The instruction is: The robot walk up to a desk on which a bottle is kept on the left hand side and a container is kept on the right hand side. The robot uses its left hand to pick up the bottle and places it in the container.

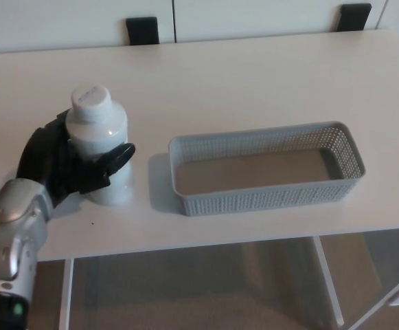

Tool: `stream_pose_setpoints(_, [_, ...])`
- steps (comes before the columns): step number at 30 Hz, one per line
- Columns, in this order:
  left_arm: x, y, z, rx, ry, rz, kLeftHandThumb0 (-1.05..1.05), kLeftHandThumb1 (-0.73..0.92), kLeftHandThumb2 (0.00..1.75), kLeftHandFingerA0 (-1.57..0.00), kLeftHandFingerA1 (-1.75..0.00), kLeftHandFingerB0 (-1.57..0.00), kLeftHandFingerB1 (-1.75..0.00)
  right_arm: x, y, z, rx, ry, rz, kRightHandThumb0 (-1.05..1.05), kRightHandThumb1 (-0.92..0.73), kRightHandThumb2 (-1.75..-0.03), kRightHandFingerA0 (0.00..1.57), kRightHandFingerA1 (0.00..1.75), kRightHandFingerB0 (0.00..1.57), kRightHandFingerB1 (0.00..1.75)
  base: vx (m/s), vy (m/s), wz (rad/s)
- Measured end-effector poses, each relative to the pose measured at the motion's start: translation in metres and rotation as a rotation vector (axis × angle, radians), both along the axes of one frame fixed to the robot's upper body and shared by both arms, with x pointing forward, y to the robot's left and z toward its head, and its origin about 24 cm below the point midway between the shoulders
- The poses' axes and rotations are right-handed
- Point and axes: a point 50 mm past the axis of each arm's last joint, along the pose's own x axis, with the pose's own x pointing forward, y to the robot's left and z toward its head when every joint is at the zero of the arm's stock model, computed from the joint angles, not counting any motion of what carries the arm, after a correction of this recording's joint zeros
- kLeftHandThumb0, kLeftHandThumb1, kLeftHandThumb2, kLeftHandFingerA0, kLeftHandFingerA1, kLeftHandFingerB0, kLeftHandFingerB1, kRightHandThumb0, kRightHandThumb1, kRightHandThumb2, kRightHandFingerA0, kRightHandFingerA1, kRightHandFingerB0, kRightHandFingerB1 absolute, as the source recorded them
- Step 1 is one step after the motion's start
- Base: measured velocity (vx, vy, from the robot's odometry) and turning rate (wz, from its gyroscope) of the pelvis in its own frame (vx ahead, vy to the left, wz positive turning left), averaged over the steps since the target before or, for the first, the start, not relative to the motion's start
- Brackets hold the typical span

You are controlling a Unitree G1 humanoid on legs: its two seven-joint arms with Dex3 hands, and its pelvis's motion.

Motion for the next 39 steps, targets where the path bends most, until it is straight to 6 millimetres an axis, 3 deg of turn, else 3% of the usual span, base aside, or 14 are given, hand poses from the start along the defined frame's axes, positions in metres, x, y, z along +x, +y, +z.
stream_pose_setpoints(3, [0.004, -0.004, 0.000, 0.011, -0.019, 0.035, -0.08, 0.74, 0.75, -1.09, -1.42, -0.88, -1.03, 0.004, 0.002, 0.003, -0.006, -0.023, 0.024, -0.34, -0.54, -0.56, 0.78, 0.57, 0.62, 0.48, 0.00, 0.000, 0.00])
stream_pose_setpoints(10, [0.002, -0.005, 0.006, 0.061, -0.067, 0.096, -0.10, 0.78, 0.72, -1.06, -1.26, -0.86, -0.91, 0.010, 0.005, 0.008, -0.019, -0.048, 0.062, -0.32, -0.56, -0.56, 0.77, 0.56, 0.59, 0.47, 0.00, 0.000, 0.00])
stream_pose_setpoints(18, [-0.006, -0.031, 0.035, 0.042, -0.216, 0.024, -0.14, 0.79, 0.64, -1.09, -1.22, -0.88, -0.86, 0.014, 0.007, 0.012, -0.026, -0.065, 0.087, -0.28, -0.56, -0.56, 0.80, 0.57, 0.59, 0.47, 0.00, 0.000, 0.00])
stream_pose_setpoints(24, [-0.015, -0.068, 0.064, -0.022, -0.319, -0.084, -0.08, 0.84, 0.67, -1.04, -1.28, -0.75, -0.91, 0.014, 0.008, 0.010, -0.023, -0.048, 0.087, -0.30, -0.55, -0.56, 0.81, 0.59, 0.61, 0.49, 0.00, 0.000, 0.00])
stream_pose_setpoints(25, [-0.016, -0.073, 0.068, -0.034, -0.328, -0.099, -0.04, 0.85, 0.68, -0.93, -1.38, -0.75, -0.95, 0.014, 0.008, 0.010, -0.022, -0.045, 0.087, -0.32, -0.55, -0.56, 0.79, 0.58, 0.61, 0.48, 0.00, 0.000, 0.00])
stream_pose_setpoints(30, [-0.019, -0.102, 0.089, -0.087, -0.365, -0.180, -0.04, 0.84, 0.67, -0.98, -1.33, -0.81, -0.89, 0.014, 0.009, 0.008, -0.019, -0.030, 0.091, -0.30, -0.56, -0.56, 0.78, 0.58, 0.60, 0.48, 0.00, 0.000, 0.00])
stream_pose_setpoints(33, [-0.017, -0.119, 0.099, -0.118, -0.372, -0.214, -0.08, 0.82, 0.65, -1.01, -1.29, -0.77, -0.97, 0.014, 0.010, 0.008, -0.018, -0.023, 0.094, -0.31, -0.56, -0.57, 0.78, 0.57, 0.60, 0.48, 0.00, 0.000, 0.00])
stream_pose_setpoints(35, [-0.016, -0.131, 0.106, -0.141, -0.369, -0.238, -0.12, 0.78, 0.70, -1.10, -1.19, -0.84, -0.95, 0.016, 0.011, 0.008, -0.018, -0.022, 0.101, -0.32, -0.57, -0.57, 0.78, 0.56, 0.59, 0.47, 0.00, 0.000, 0.00])
stream_pose_setpoints(39, [-0.011, -0.159, 0.112, -0.183, -0.319, -0.285, -0.13, 0.72, 0.75, -1.17, -1.21, -0.88, -0.95, 0.020, 0.011, 0.011, -0.028, -0.014, 0.118, -0.32, -0.57, -0.57, 0.78, 0.57, 0.59, 0.47, 0.00, 0.000, 0.00])
